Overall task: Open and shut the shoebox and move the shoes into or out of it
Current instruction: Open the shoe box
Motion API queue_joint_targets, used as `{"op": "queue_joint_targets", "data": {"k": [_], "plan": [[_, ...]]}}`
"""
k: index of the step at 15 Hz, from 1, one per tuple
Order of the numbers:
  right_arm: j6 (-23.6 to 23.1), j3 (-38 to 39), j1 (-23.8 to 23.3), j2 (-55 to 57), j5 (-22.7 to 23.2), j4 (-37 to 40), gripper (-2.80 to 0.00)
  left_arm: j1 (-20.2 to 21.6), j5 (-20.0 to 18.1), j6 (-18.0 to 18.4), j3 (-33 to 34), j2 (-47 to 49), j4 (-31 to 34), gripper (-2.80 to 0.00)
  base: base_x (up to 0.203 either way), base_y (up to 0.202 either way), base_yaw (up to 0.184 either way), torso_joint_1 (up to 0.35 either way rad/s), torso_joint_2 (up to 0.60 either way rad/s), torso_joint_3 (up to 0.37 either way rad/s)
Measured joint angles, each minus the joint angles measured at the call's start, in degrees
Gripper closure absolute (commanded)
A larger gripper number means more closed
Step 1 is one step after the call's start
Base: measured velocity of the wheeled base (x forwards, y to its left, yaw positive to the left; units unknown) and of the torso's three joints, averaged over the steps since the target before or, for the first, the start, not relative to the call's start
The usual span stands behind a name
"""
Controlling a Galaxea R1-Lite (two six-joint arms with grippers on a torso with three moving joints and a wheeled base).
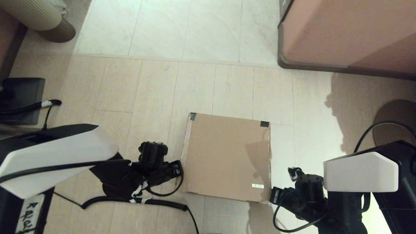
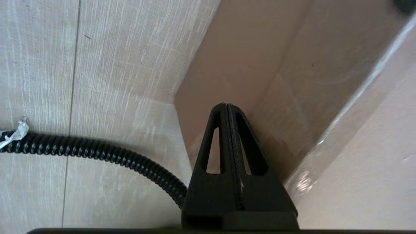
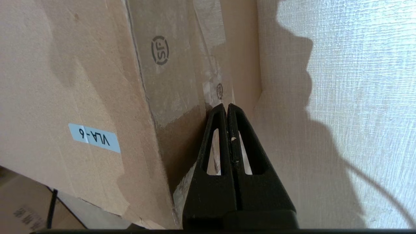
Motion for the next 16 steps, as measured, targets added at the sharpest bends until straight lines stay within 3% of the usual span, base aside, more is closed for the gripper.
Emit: {"op": "queue_joint_targets", "data": {"k": [9,16], "plan": [[2.55,2.53,-0.09,-4.06,0.63,0.0,0.0,-1.85,-0.18,-5.1,0.71,-6.12,2.73,0.0,0.0,0.0,0.0,0.0,0.0,0.0],[8.32,5.2,-0.24,-8.47,3.78,0.02,0.0,-2.04,-0.64,-8.82,1.9,-10.28,3.24,0.0,0.0,0.0,0.0,0.0,0.0,0.0]]}}
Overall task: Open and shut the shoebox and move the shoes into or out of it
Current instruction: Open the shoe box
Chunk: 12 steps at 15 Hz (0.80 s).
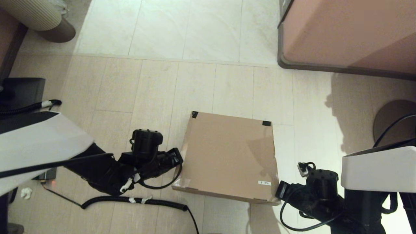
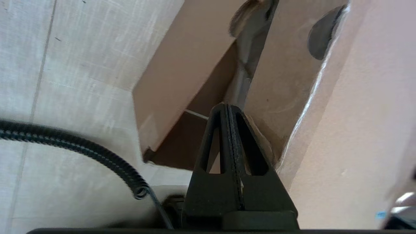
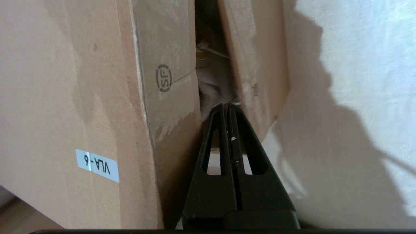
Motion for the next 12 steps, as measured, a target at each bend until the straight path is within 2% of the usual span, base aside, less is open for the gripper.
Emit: {"op": "queue_joint_targets", "data": {"k": [4,8,10,12], "plan": [[6.33,0.97,-0.12,-2.35,2.5,0.04,0.0,-0.04,-1.16,-3.96,0.05,-1.84,0.04,0.0,0.0,0.0,0.0,0.0,0.0,0.0],[9.68,2.31,-0.95,-3.77,4.24,-0.05,0.0,-0.09,-2.2,-6.59,-0.06,-3.11,0.24,0.0,0.0,0.0,0.0,0.0,0.0,0.0],[13.65,3.36,-1.83,-5.5,6.61,-0.07,0.0,-0.09,-2.94,-8.22,-0.17,-3.75,0.48,0.0,0.0,0.0,0.0,0.0,0.0,0.0],[15.66,5.05,-3.49,-7.53,10.6,-0.19,0.0,-0.09,-3.23,-8.81,-0.2,-4.16,0.49,0.0,0.0,0.0,0.0,0.0,0.0,0.0]]}}
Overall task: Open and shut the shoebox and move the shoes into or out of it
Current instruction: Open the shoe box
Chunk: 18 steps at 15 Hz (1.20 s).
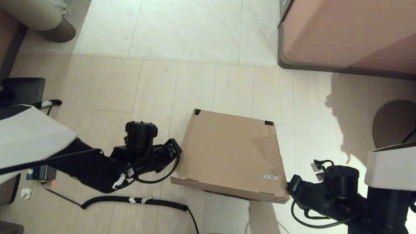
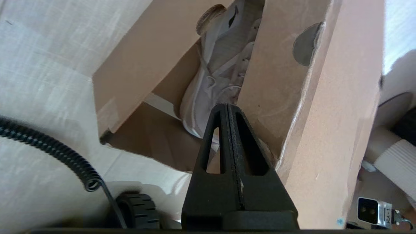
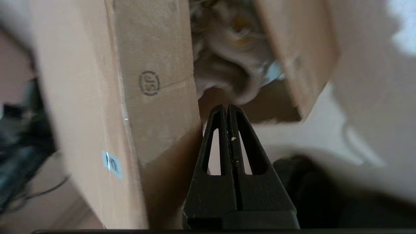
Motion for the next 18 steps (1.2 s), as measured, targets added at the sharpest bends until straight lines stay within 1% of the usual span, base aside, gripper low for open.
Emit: {"op": "queue_joint_targets", "data": {"k": [1,3,6,9,13,16,18], "plan": [[0.27,0.83,-0.57,-0.8,1.18,-0.03,0.0,0.02,-0.04,-0.01,-0.02,-0.13,-0.02,0.0,0.0,0.0,0.0,0.0,0.0,0.0],[0.79,2.04,-1.15,-1.92,1.6,0.0,0.0,0.06,-0.04,-0.01,-0.05,-0.32,0.01,0.0,0.0,0.0,0.0,0.0,0.0,0.0],[4.41,2.69,-1.47,-3.65,2.51,0.1,0.0,0.2,-0.04,-0.04,-0.49,-0.49,-0.05,0.0,0.0,0.0,0.0,0.0,0.0,0.0],[8.49,4.01,-1.69,-5.92,4.42,0.11,0.0,0.53,-0.01,-0.67,-1.32,-0.74,-0.01,0.0,0.0,0.0,0.0,0.0,0.0,0.0],[10.38,5.27,-2.24,-7.79,5.55,0.13,0.0,0.74,0.0,-0.83,-3.21,-0.99,1.01,0.0,0.0,0.0,0.0,0.0,0.0,0.0],[14.5,4.77,-3.37,-9.47,7.5,0.14,0.0,1.84,0.0,-0.88,-4.53,-1.14,1.27,0.0,0.0,0.0,0.0,0.0,0.0,0.0],[14.87,4.48,-4.01,-10.46,8.22,0.14,0.0,2.88,0.0,-0.94,-4.71,-1.45,1.5,0.0,0.0,0.0,0.0,0.0,0.0,0.0]]}}
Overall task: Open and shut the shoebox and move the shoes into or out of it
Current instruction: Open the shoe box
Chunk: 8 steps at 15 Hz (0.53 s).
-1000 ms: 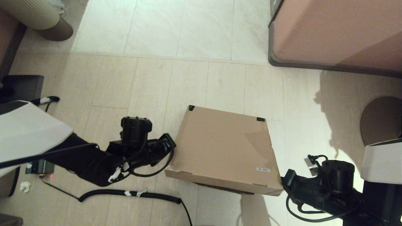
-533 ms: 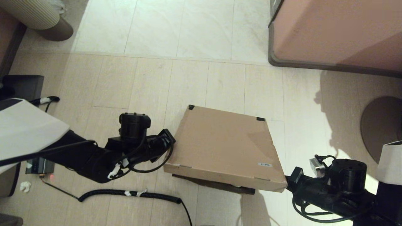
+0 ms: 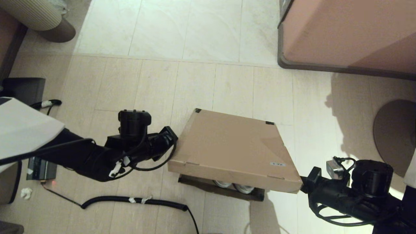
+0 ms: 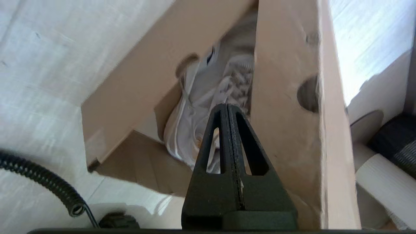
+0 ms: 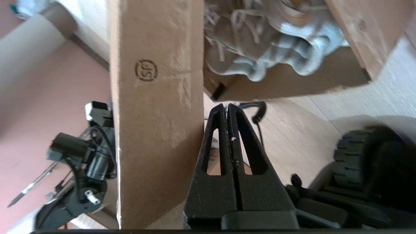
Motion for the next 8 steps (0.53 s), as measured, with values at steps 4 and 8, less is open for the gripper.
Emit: {"op": "queue_joint_targets", "data": {"k": [4,8], "plan": [[1.31,-0.2,-0.47,-1.62,0.05,0.0,0.0,2.85,0.1,-1.61,-0.39,-1.06,0.02,0.0,0.0,0.0,0.0,0.0,0.0,0.0],[1.74,-2.0,-0.52,-3.1,0.13,0.02,0.0,5.69,0.12,-1.77,-0.16,-2.92,1.08,0.0,0.0,0.0,0.0,0.0,0.0,0.0]]}}
